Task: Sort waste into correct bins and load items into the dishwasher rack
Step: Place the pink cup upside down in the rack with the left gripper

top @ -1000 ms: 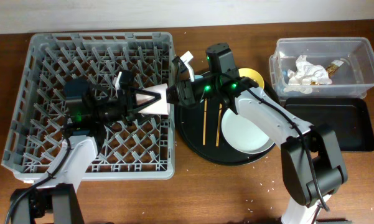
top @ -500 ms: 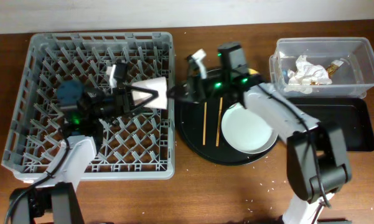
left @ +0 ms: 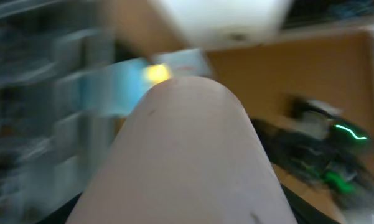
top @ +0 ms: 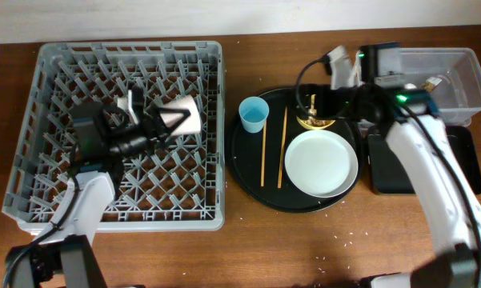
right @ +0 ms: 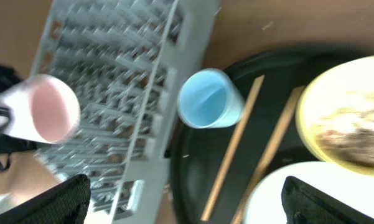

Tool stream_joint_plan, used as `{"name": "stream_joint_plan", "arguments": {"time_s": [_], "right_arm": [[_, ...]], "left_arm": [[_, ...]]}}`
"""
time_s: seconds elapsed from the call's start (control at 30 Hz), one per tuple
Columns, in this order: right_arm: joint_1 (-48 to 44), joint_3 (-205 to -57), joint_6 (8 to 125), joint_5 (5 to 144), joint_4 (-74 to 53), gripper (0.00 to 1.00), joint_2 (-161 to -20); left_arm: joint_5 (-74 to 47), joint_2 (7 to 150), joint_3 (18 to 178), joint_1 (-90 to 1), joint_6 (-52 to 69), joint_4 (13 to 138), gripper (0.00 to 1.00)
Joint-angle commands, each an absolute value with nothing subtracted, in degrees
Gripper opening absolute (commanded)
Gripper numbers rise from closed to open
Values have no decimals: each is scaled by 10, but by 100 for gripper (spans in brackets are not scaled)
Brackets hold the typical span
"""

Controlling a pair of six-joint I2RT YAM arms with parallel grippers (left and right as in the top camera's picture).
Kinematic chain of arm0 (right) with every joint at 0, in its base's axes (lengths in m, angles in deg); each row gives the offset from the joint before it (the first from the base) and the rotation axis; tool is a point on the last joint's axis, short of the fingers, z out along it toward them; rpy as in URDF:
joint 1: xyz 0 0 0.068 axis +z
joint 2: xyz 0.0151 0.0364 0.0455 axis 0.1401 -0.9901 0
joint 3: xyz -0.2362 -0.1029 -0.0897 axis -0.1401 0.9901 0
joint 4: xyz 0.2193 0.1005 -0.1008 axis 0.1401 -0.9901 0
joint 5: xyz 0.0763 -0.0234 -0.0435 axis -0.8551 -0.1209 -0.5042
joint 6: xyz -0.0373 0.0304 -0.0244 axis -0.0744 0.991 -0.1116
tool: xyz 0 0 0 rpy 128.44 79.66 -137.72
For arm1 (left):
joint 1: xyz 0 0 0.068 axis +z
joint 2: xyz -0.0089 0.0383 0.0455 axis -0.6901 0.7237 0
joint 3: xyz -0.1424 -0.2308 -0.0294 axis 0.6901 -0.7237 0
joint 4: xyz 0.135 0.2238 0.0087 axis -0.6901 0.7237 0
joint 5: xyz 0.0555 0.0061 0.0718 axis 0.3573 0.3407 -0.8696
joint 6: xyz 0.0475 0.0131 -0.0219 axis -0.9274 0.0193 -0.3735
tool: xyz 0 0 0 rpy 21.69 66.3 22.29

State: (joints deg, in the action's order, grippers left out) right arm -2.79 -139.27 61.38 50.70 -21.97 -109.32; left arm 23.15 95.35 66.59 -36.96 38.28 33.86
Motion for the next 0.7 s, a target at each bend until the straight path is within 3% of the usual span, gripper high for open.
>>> {"name": "stream_joint_plan", "arguments": {"time_s": [0.0,0.13,0.27,0.37,0.47,0.67], "right_arm": [[-33,-1400,597,625,-244,99,-1056],[-33,-1400,597,645,-261,98,-1045],[-33,-1400,597,645,-268,98,-1046],[-32,-1400,597,653,-270,98,-1046],[-32,-1400,591,653,-276,98,-1046],[-32,-1399,591,653,-281,98,-1046]], "left_arm": [[34,952,751,-403,141,545,48],[-100,952,870,-459,43,749,48],[-308,952,976,-546,7,936,48],[-383,956,979,-598,8,994,47],[-429,979,978,-642,12,1036,40],[-432,1035,978,-671,13,1073,38]]}}
